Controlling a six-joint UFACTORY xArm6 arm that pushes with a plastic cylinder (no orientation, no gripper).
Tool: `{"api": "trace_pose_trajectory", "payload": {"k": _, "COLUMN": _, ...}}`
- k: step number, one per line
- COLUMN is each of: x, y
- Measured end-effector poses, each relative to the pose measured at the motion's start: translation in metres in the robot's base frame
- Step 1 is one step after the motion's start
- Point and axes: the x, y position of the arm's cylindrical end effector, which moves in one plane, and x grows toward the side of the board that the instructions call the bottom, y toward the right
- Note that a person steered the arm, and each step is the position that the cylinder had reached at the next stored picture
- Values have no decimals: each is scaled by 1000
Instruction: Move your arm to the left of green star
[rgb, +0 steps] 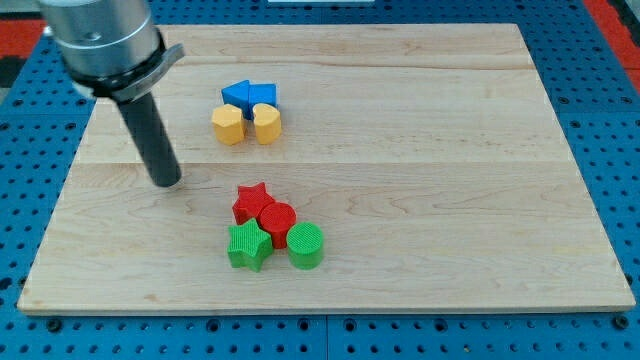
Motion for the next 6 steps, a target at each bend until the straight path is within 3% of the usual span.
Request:
{"api": "trace_pose_trajectory", "payload": {"k": 3, "x": 3, "y": -40}}
{"api": "trace_pose_trajectory", "payload": {"k": 5, "x": 79, "y": -67}}
{"api": "trace_pose_trajectory", "payload": {"k": 6, "x": 90, "y": -22}}
